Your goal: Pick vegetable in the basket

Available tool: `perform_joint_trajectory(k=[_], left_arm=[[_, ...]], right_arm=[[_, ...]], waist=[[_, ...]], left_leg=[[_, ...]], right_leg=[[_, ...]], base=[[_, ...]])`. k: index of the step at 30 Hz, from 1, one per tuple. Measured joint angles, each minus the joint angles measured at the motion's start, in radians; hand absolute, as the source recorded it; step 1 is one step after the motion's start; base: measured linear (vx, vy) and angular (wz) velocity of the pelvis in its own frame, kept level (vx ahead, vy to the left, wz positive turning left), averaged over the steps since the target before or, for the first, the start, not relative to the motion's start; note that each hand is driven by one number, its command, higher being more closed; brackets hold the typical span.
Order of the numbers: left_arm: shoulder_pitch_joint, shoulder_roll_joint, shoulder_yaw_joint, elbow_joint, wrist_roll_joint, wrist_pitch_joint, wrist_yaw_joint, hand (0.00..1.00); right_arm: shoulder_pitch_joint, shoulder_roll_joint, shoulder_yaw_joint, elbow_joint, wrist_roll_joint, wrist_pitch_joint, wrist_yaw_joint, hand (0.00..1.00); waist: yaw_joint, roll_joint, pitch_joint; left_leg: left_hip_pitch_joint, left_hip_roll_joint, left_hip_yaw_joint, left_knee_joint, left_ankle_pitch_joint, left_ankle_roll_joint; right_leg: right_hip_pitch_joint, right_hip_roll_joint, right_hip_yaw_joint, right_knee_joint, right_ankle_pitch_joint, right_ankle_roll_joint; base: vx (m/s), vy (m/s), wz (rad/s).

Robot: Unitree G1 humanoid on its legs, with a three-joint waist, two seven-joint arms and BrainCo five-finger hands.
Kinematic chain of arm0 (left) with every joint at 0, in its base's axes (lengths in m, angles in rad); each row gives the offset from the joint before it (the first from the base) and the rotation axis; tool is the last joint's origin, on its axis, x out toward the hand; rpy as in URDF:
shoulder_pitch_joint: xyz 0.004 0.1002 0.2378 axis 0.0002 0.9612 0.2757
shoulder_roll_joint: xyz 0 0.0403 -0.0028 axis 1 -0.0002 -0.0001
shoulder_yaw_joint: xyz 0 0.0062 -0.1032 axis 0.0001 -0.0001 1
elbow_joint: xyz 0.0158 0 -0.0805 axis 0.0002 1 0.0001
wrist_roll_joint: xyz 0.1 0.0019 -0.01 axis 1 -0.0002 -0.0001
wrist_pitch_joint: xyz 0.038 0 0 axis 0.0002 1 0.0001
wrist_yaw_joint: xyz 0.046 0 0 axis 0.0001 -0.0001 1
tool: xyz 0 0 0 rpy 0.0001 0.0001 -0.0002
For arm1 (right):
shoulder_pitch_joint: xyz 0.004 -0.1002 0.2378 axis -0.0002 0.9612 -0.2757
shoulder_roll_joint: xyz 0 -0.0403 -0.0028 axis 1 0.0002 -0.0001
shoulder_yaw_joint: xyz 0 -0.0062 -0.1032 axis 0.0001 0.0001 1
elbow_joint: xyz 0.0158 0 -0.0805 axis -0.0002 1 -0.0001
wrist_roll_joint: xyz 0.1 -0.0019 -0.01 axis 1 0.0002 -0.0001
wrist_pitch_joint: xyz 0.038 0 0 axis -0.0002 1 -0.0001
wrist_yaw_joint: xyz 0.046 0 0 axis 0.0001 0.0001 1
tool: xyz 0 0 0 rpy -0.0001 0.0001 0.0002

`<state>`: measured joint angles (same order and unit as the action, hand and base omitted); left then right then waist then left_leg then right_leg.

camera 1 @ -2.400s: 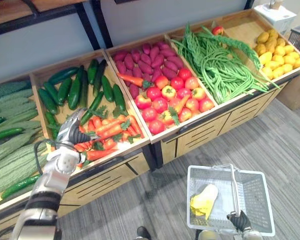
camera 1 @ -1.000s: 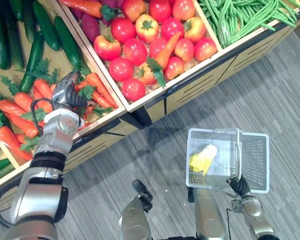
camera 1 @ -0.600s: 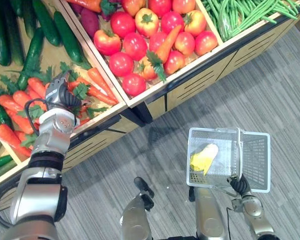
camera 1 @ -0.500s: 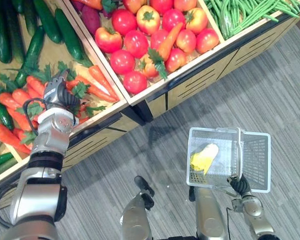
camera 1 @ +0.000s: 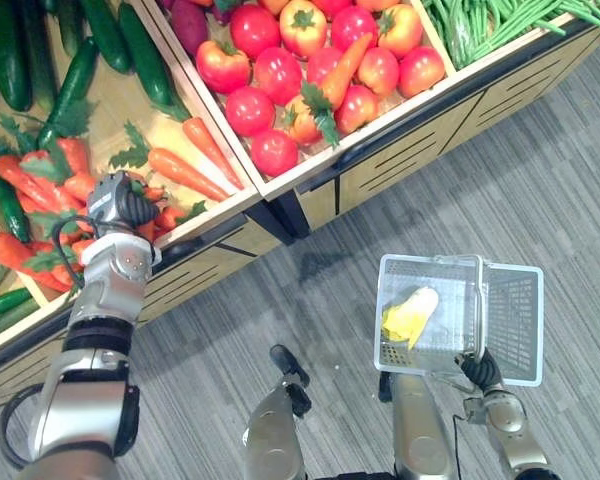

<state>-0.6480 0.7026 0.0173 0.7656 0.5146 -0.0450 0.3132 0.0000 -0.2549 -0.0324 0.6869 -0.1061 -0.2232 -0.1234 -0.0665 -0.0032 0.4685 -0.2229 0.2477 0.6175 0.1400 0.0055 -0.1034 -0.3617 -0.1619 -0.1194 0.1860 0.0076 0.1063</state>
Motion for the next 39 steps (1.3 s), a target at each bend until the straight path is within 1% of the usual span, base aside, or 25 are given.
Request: perform_joint_trajectory(k=[3,8,11,14,15,17,18,20,22,23,25,27,28,29,30,31,33,34,36,39], left_arm=[[0.008,-0.006,0.000,0.006,0.000,0.001,0.016,1.00],[0.035,-0.021,0.002,0.017,0.000,0.011,0.032,1.00],[0.044,-0.021,0.025,0.016,-0.001,0.017,0.037,1.00],[0.044,-0.020,0.034,0.008,-0.024,0.047,0.041,1.00],[0.044,-0.020,0.042,-0.012,-0.040,0.058,0.041,1.00],[0.044,-0.016,0.073,-0.041,-0.041,0.071,0.042,1.00],[0.044,-0.002,0.082,-0.059,-0.041,0.078,0.042,1.00],[0.045,0.019,0.094,-0.073,-0.041,0.085,0.043,1.00],[0.046,0.022,0.109,-0.087,-0.040,0.095,0.045,1.00],[0.047,0.023,0.109,-0.087,-0.040,0.096,0.046,1.00],[0.049,0.023,0.109,-0.094,-0.041,0.098,0.054,1.00],[0.062,0.031,0.109,-0.132,-0.041,0.087,0.075,1.00],[0.066,0.036,0.109,-0.138,-0.041,0.081,0.078,1.00],[0.083,0.052,0.109,-0.151,-0.041,0.071,0.082,1.00],[0.091,0.056,0.109,-0.159,-0.041,0.066,0.085,1.00],[0.104,0.056,0.109,-0.165,-0.041,0.045,0.096,1.00],[0.110,0.057,0.109,-0.165,-0.041,0.022,0.107,1.00],[0.114,0.058,0.108,-0.166,-0.041,0.003,0.112,1.00],[0.125,0.062,0.105,-0.182,-0.041,-0.018,0.115,1.00],[0.135,0.094,0.063,-0.232,-0.041,-0.059,0.115,1.00]], right_arm=[[-0.001,0.000,0.000,0.002,0.000,0.002,0.000,1.00],[0.000,0.000,0.001,0.027,-0.001,0.002,0.000,1.00],[0.000,0.000,-0.001,0.035,-0.002,0.002,0.001,1.00],[0.009,0.000,-0.003,0.036,-0.002,0.008,0.001,1.00],[0.017,0.000,-0.008,0.037,-0.003,0.008,0.002,1.00],[0.025,0.002,-0.022,0.037,-0.003,0.008,0.003,1.00],[0.029,0.006,-0.037,0.039,-0.004,0.011,0.005,1.00],[0.035,0.010,-0.049,0.054,-0.004,0.017,0.014,1.00],[0.044,0.014,-0.061,0.077,-0.005,0.034,0.030,1.00],[0.047,0.019,-0.070,0.078,-0.009,0.039,0.036,1.00],[0.067,0.022,-0.081,0.080,-0.014,0.042,0.047,1.00],[0.099,0.028,-0.089,0.097,-0.015,0.043,0.048,1.00],[0.105,0.028,-0.090,0.104,-0.016,0.043,0.048,1.00],[0.115,0.028,-0.098,0.115,-0.032,0.046,0.048,1.00],[0.121,0.029,-0.107,0.115,-0.041,0.046,0.048,1.00],[0.134,0.029,-0.121,0.115,-0.051,0.048,0.046,1.00],[0.148,0.028,-0.129,0.115,-0.055,0.049,0.044,1.00],[0.153,0.028,-0.133,0.115,-0.072,0.049,0.042,1.00],[0.156,0.028,-0.143,0.114,-0.091,0.049,0.042,1.00],[0.151,0.012,-0.155,0.111,-0.109,0.049,0.042,1.00]], waist=[[0.000,0.000,0.000],[-0.001,0.001,0.000],[0.001,0.001,0.000],[0.008,0.002,-0.003],[0.016,0.003,-0.003],[0.015,0.008,-0.008],[0.016,0.008,-0.011],[0.019,0.006,-0.033],[0.029,0.008,-0.070],[0.032,0.008,-0.076],[0.038,0.009,-0.108],[0.038,0.008,-0.165],[0.039,0.008,-0.178],[0.039,0.010,-0.205],[0.039,0.012,-0.213],[0.040,0.016,-0.233],[0.041,0.017,-0.257],[0.040,0.015,-0.269],[0.040,0.013,-0.286],[0.041,0.008,-0.294]], left_leg=[[0.004,0.000,-0.001,0.000,0.002,0.002],[0.040,-0.003,-0.001,-0.005,0.004,0.002],[0.053,-0.012,-0.002,-0.025,0.012,0.004],[0.077,-0.015,-0.005,-0.034,0.014,0.004],[0.087,-0.016,-0.006,-0.035,0.014,0.004],[0.094,-0.019,-0.025,-0.038,0.016,0.005],[0.106,-0.023,-0.028,-0.051,0.023,0.005],[0.117,-0.031,-0.030,-0.076,0.036,0.008],[0.147,-0.038,-0.034,-0.097,0.042,0.007],[0.162,-0.040,-0.035,-0.105,0.044,0.007],[0.192,-0.046,-0.042,-0.119,0.047,0.004],[0.216,-0.054,-0.054,-0.151,0.061,0.004],[0.224,-0.056,-0.054,-0.162,0.065,0.004],[0.248,-0.064,-0.054,-0.191,0.076,0.002],[0.258,-0.067,-0.054,-0.200,0.079,0.002],[0.276,-0.074,-0.054,-0.224,0.088,0.003],[0.295,-0.079,-0.054,-0.235,0.091,0.003],[0.304,-0.081,-0.054,-0.236,0.091,0.003],[0.313,-0.083,-0.053,-0.236,0.090,0.003],[0.325,-0.083,-0.053,-0.240,0.091,0.003]], right_leg=[[0.006,0.000,0.000,-0.004,0.003,-0.002],[0.056,0.001,-0.005,-0.035,0.015,0.001],[0.071,0.000,-0.007,-0.053,0.025,0.002],[0.096,0.000,-0.012,-0.057,0.025,0.002],[0.109,0.001,-0.013,-0.059,0.025,0.002],[0.126,0.002,-0.028,-0.061,0.025,0.002],[0.138,0.001,-0.035,-0.063,0.024,0.002],[0.144,0.001,-0.040,-0.064,0.024,0.002],[0.172,0.001,-0.045,-0.070,0.024,0.002],[0.186,0.001,-0.045,-0.074,0.023,0.002],[0.219,0.001,-0.052,-0.085,0.023,0.002],[0.250,0.001,-0.068,-0.104,0.022,0.000],[0.255,0.001,-0.069,-0.108,0.021,-0.001],[0.274,0.003,-0.072,-0.117,0.021,-0.001],[0.281,0.002,-0.074,-0.120,0.021,-0.001],[0.293,0.002,-0.075,-0.125,0.021,-0.001],[0.314,0.002,-0.077,-0.139,0.021,-0.001],[0.328,0.001,-0.076,-0.148,0.022,0.001],[0.338,-0.001,-0.075,-0.153,0.024,0.004],[0.350,-0.001,-0.074,-0.156,0.027,0.006]], base=[[0.00,0.000,0.00],[0.00,0.000,0.00],[0.00,0.000,0.00],[-0.01,0.005,0.01],[-0.01,-0.001,0.09],[-0.01,-0.004,0.17],[-0.02,0.007,0.18],[-0.01,0.011,0.11],[0.02,0.007,0.05],[0.01,0.016,0.05],[0.01,0.018,0.08],[0.01,0.010,0.16],[0.01,0.005,0.08],[0.00,0.000,0.00],[0.00,0.000,0.00],[0.00,0.010,0.03],[0.00,0.000,0.00],[0.00,0.000,0.00],[0.00,0.000,0.00],[0.00,-0.003,-0.01]])
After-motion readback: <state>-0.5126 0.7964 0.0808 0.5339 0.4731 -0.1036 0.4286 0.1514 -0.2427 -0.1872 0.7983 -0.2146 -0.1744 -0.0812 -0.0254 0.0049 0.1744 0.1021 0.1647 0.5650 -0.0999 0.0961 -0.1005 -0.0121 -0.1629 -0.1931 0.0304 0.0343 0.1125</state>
